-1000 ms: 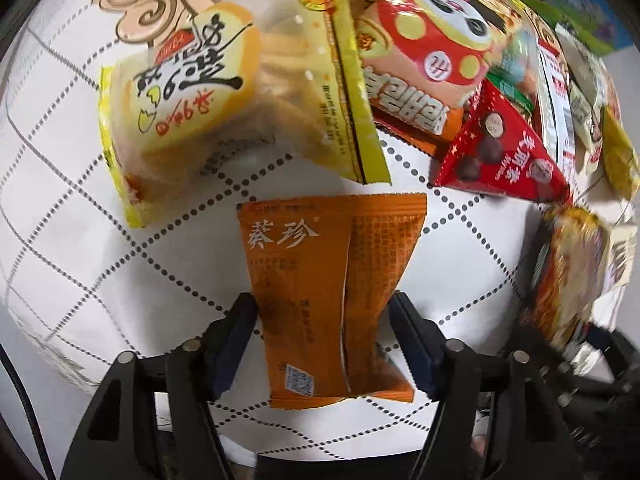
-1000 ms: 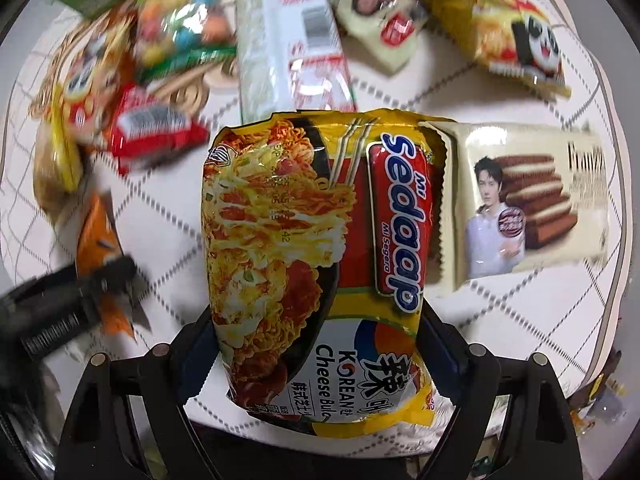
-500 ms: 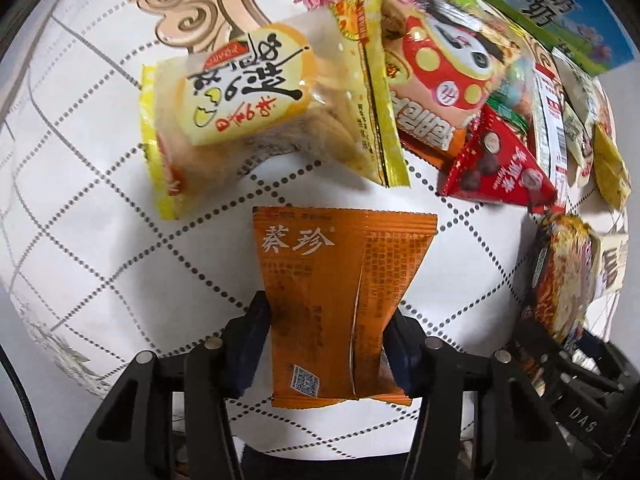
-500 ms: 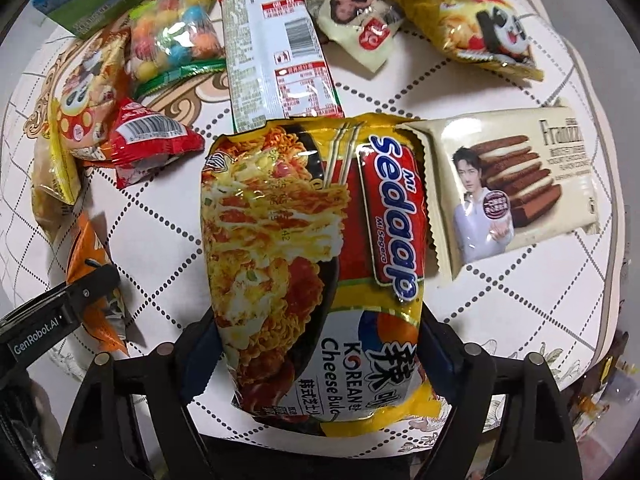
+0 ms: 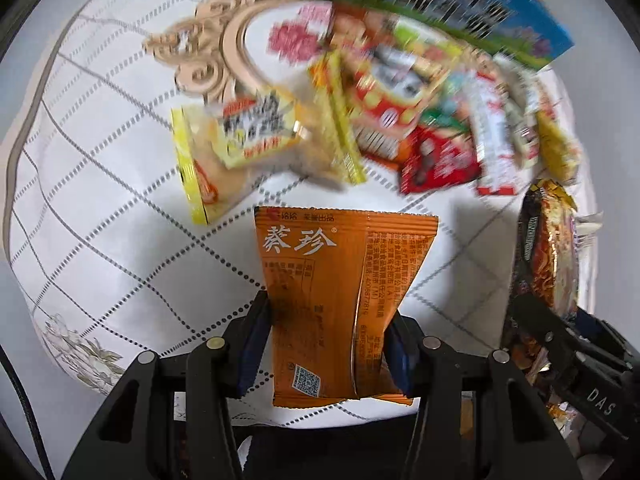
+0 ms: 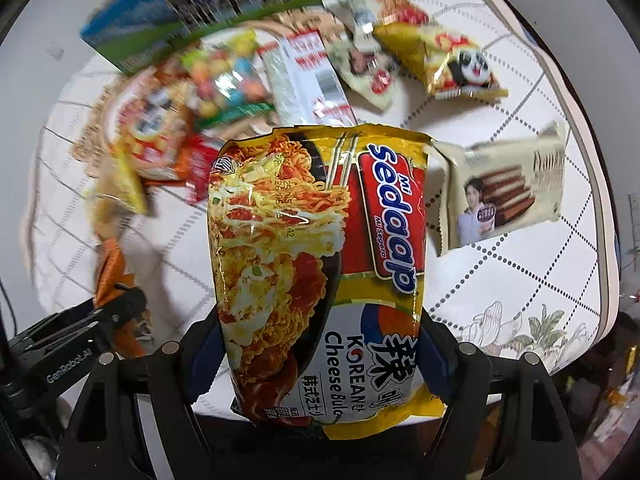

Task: Organize snacks
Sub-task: 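Carry both packs into the cardboard box and open both tools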

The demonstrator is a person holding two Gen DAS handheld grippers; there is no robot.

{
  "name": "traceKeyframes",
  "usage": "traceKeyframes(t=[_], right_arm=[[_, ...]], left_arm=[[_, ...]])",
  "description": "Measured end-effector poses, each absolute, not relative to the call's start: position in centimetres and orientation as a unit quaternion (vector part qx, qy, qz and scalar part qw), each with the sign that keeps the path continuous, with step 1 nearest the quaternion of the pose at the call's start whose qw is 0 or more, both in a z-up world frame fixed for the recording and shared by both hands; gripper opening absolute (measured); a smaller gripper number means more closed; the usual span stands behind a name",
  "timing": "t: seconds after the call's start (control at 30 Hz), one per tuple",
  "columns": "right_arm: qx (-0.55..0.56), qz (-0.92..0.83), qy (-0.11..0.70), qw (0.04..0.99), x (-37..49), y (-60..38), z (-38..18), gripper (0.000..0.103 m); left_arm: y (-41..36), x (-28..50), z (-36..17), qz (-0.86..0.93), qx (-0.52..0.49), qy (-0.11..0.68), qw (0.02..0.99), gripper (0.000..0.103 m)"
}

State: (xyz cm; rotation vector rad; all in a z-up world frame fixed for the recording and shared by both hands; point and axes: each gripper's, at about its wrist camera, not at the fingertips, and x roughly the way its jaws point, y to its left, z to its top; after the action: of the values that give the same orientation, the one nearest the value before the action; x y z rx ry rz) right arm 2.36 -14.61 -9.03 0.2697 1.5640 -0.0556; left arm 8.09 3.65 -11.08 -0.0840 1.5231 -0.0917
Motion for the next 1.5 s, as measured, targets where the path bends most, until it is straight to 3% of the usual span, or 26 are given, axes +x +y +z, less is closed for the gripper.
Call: traceKeyframes(t=[0.3,0.47,0.7,0.9,1.07,1.3,1.5], right_arm=[[0.169,0.02,0.643,0.747,4.7,-15.0,0.9,0.084],[0.168,0.042,0.606,0.776,10.7,-16.3,5.1,0.084],[0.142,0.042,0.584,0.798,23.0,-18.8,7.0,0.084],[0.121,0.05,0.603,0.787,33.9,-19.8,4.6,0.084],[0.116,0.053,0.635,0.762,40.8,-19.8,-0.9,0.084],[0.103,0.054,0.677,0.727,45.7,-18.5,-8.3,0.084],[0.099,0.063,0.705,0.699,48.1,-17.4,-12.5,0.085]], left_arm=[[4.3,11.8,0.2,-0.091,-0.069,0.634,0.765,0.049],[1.8,18.9,1.8,-0.099,-0.071,0.611,0.783,0.049],[-2.0,31.4,1.8,-0.083,-0.058,0.596,0.797,0.049],[-2.8,41.3,-1.8,-0.056,-0.054,0.63,0.772,0.049],[-3.1,47.0,-6.8,-0.042,-0.053,0.675,0.735,0.049],[-3.4,51.5,-12.4,-0.028,-0.039,0.709,0.703,0.049],[-4.3,52.9,-13.8,-0.03,-0.018,0.72,0.694,0.052]])
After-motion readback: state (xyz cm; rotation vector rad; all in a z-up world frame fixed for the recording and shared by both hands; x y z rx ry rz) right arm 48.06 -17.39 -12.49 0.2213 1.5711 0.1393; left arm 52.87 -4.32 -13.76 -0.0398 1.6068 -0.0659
